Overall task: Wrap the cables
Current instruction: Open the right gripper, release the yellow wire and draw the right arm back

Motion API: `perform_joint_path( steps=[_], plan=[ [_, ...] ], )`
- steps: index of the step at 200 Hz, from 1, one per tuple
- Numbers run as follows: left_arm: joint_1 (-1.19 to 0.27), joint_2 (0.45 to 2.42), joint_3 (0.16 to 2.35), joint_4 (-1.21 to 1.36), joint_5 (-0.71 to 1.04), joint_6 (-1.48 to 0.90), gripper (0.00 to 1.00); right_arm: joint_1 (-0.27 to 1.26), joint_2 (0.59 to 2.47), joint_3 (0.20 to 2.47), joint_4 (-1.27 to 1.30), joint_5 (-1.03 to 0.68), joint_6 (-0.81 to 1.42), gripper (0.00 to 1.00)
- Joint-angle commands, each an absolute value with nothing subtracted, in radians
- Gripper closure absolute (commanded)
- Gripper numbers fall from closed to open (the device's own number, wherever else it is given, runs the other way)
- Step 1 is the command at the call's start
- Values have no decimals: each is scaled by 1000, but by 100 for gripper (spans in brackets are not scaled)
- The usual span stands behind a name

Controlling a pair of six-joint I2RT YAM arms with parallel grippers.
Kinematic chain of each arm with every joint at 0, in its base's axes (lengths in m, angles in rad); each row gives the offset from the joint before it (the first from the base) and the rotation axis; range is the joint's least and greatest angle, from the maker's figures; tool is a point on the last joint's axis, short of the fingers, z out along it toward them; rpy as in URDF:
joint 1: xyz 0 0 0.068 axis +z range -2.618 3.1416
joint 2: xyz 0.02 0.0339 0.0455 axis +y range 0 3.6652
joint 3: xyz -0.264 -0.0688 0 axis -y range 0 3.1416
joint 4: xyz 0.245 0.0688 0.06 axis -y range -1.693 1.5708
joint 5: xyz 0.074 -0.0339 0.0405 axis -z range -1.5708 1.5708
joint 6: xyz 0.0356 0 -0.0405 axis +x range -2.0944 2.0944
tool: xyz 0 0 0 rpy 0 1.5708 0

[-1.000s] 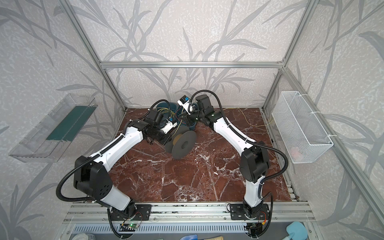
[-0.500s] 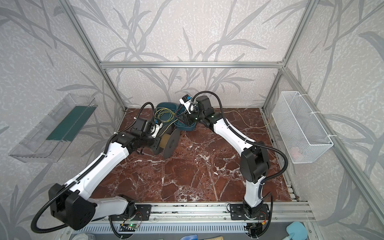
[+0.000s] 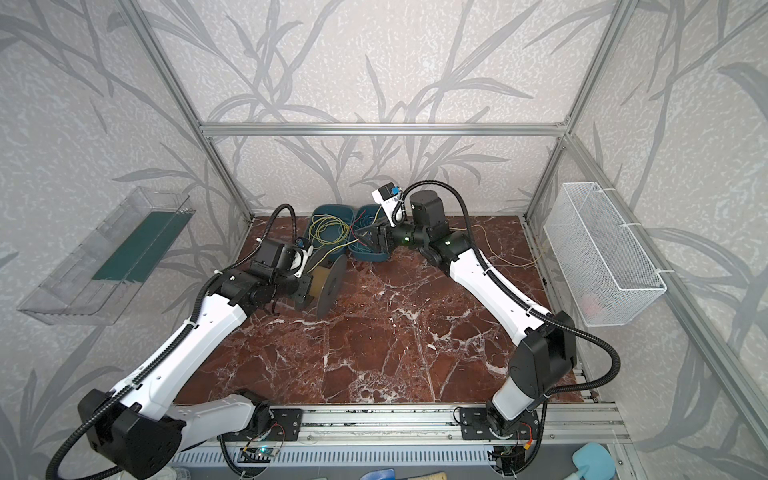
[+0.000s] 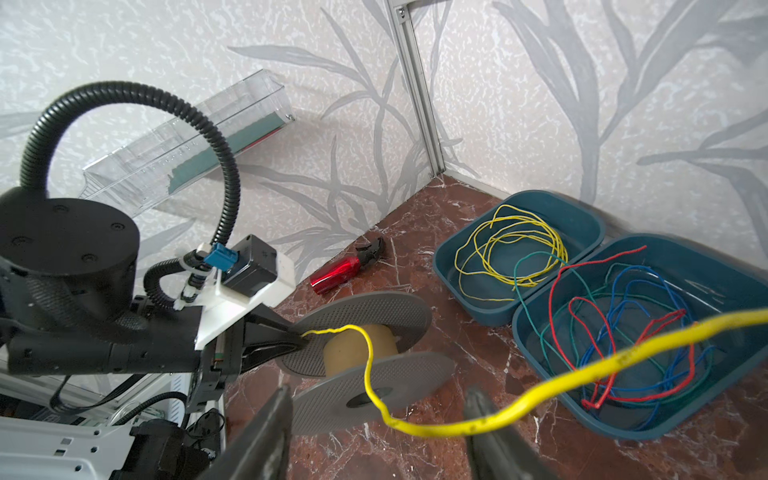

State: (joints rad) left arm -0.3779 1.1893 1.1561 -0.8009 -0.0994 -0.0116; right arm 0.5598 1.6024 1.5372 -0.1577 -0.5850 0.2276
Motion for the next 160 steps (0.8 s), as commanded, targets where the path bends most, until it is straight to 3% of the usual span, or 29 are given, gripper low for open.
perform_joint_path(
  steps=[1,21,38,75,111,160],
  plan=[
    [-379,1142,1185,-767,-132,-40,100,559,1547,1523,-152,-615,259,35],
    [-379,1141,1189,-776,-150,-44,100,559,1526,1530,-193,-605,278,28],
    [-377,1135,1190,-771,-153,-57,100,559,1554,1551,-268,-569,298,28],
    [-377,1119,1206,-774,-185,-78,100,543,1613,1511,-339,-323,329,23],
    [-377,1104,1218,-794,-201,-80,100,509,1643,1530,-382,-301,345,19],
    [-377,1085,1209,-801,-238,-84,100,508,1515,1507,-406,-260,266,18]
  ],
)
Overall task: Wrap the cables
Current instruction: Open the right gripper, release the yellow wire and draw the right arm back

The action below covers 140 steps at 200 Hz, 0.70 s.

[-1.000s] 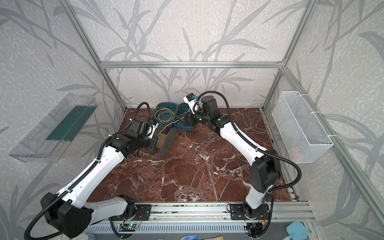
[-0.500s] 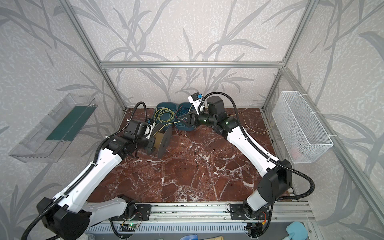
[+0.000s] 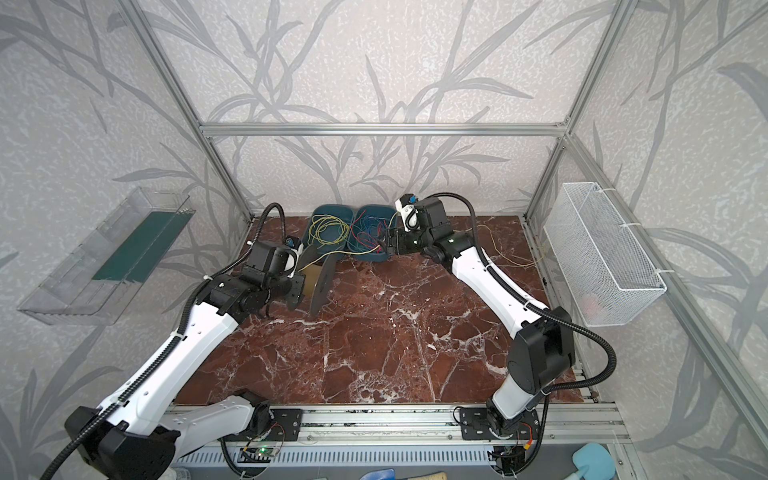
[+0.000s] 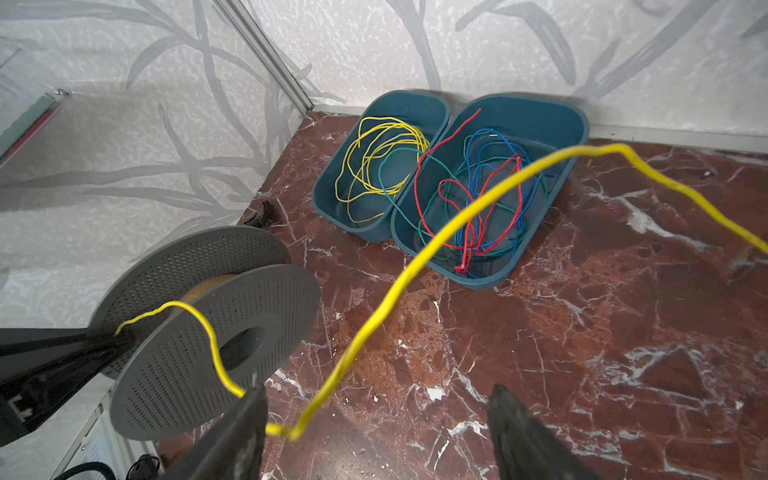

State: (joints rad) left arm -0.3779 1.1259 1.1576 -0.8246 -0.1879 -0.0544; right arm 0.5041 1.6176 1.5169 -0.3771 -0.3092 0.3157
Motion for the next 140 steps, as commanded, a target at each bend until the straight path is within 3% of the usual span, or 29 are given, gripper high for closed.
perform_joint_path(
  steps=[1,23,44,64,66,74,140],
  plan=[
    [-376,1085,1210,-802,-239,-84,100,508,1511,1506,-408,-257,263,18],
    [-375,1077,1209,-804,-243,-84,100,506,1452,1488,-450,-139,186,20],
    [-375,1069,1212,-808,-239,-87,100,499,1443,1480,-470,50,68,34],
    [-376,1062,1218,-815,-231,-96,100,488,1528,1506,-501,255,-54,41],
    [-375,1061,1218,-815,-231,-96,100,489,1540,1515,-509,288,-115,46],
    [-376,1057,1217,-816,-232,-97,100,489,1588,1540,-535,380,-174,50],
    [-374,1082,1256,-840,-230,-82,100,457,1873,1717,-615,547,-441,30]
  ],
)
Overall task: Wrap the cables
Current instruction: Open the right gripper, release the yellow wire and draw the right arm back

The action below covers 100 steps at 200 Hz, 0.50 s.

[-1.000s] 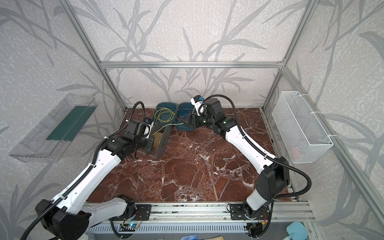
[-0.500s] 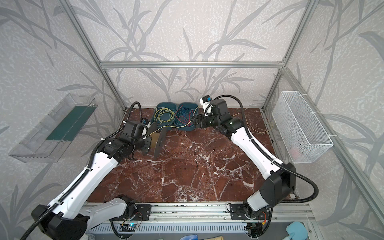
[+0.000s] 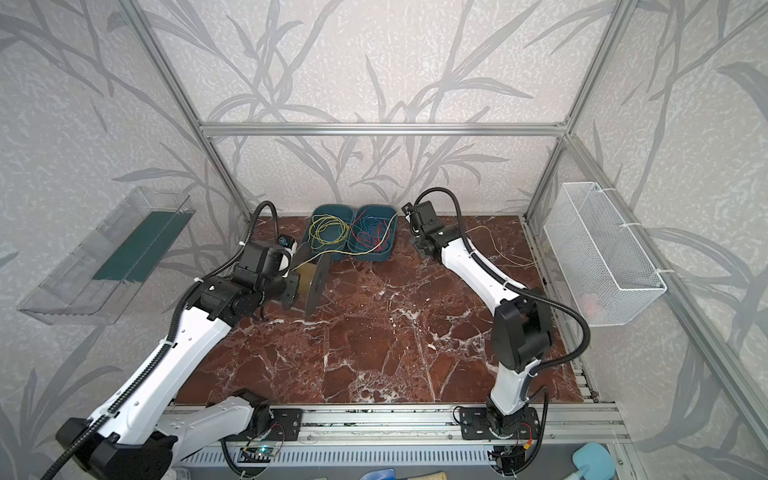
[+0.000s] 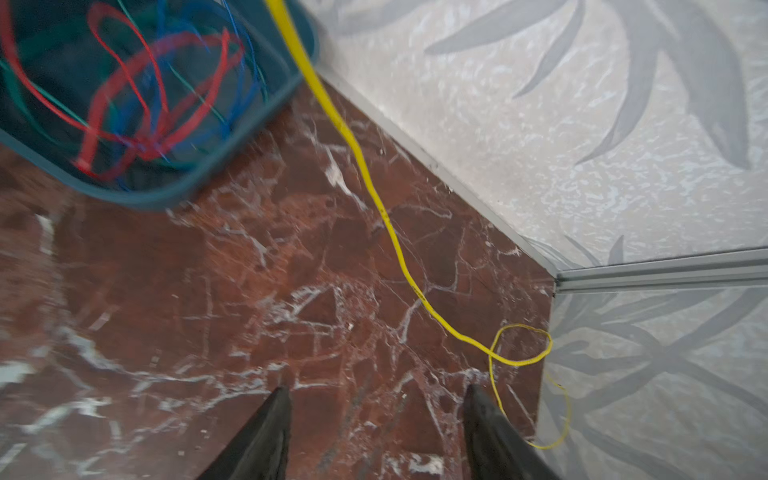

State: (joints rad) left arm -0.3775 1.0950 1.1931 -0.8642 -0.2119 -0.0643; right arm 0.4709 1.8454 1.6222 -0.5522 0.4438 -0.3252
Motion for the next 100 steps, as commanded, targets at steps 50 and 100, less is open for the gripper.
perform_joint_path(
  steps=[50,100],
  plan=[
    [-372,1106,1284,-850,-233,-70,100,406,2015,1806,-578,593,-490,28],
    [-370,1111,1303,-874,-250,-60,100,323,2085,1872,-590,497,-487,39]
  ],
)
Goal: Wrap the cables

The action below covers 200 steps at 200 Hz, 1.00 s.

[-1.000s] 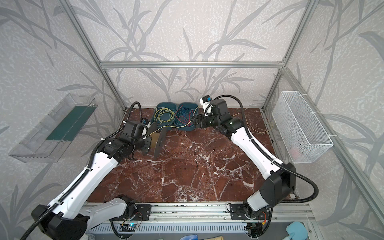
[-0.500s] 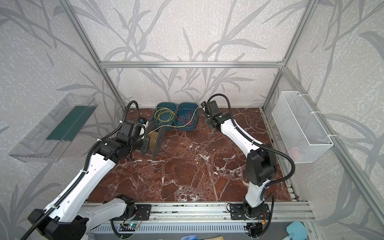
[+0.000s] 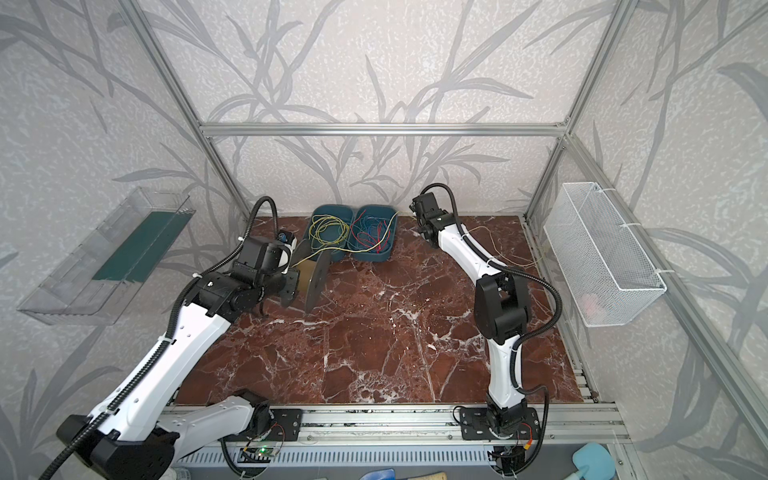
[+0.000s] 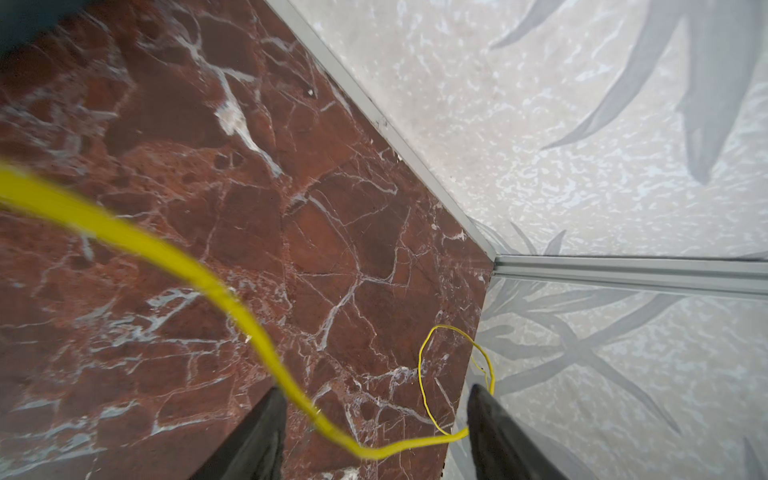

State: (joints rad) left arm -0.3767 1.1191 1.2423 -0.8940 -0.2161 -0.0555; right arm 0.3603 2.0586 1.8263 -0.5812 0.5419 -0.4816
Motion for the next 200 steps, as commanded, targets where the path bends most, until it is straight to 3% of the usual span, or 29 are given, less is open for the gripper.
perform_joint_path(
  steps=[1,30,61,92,200],
  plan=[
    [-369,1111,1303,-874,-251,-60,100,321,2086,1873,-591,494,-485,40],
    [-368,1118,1318,-884,-260,-57,100,281,2095,1866,-585,446,-472,57],
    [-366,1124,1332,-897,-273,-50,100,259,2098,1865,-589,430,-459,83],
    [-361,1114,1348,-915,-275,-40,100,234,2064,1858,-597,357,-419,100],
    [-317,1043,1524,-1018,-188,-20,100,120,2253,2103,-710,53,-254,100]
  ],
)
